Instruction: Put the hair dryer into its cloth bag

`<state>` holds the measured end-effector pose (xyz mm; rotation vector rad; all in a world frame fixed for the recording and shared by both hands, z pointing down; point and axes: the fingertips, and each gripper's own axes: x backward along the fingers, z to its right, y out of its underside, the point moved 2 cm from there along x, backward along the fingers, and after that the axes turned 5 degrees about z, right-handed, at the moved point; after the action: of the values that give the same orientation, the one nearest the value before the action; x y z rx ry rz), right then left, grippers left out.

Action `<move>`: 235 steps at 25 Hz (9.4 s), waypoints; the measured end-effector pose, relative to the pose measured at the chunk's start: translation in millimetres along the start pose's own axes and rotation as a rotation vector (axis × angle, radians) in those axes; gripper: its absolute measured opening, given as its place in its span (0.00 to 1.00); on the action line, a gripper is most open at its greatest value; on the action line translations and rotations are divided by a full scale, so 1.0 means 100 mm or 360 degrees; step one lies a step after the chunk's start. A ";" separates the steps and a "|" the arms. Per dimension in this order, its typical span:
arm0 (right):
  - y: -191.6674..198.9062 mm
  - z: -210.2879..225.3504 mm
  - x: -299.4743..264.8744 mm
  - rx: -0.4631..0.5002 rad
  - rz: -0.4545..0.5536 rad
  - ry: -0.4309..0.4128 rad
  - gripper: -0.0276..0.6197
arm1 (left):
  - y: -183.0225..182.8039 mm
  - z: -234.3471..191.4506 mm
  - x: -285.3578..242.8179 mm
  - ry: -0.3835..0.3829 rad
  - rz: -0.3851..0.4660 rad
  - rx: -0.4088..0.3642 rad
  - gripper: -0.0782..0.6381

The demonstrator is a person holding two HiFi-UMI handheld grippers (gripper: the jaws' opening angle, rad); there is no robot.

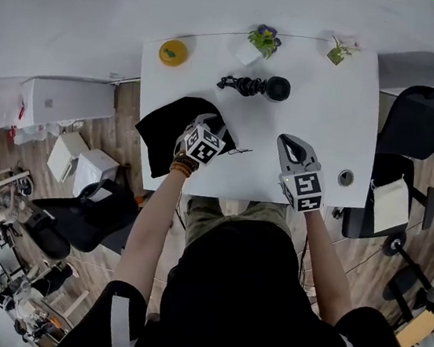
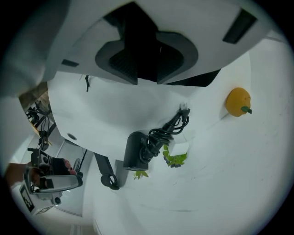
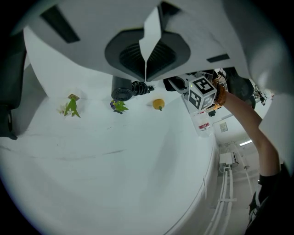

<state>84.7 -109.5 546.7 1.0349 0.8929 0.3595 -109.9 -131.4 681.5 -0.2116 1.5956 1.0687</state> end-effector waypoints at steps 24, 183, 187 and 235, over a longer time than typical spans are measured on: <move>-0.17 0.11 -0.07 0.0067 0.0057 -0.0015 0.09 | -0.13 0.14 0.19 0.0049 0.0072 0.0043 0.14; 0.98 0.06 0.61 -0.0728 -0.0130 -0.0171 0.63 | -0.20 0.59 1.60 0.0462 0.0555 0.0114 0.15; 0.97 -0.14 0.71 -0.0789 -0.0078 -0.0125 0.63 | -0.08 0.64 1.70 0.0502 0.0600 0.0057 0.15; 1.70 -1.19 -0.22 -0.1598 -0.0473 -0.0324 0.63 | 0.05 1.22 1.65 0.0670 0.0624 -0.0032 0.15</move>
<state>1.8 30.4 678.0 0.0069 0.5456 0.3762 -84.5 25.1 550.6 -0.1457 2.0609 1.4075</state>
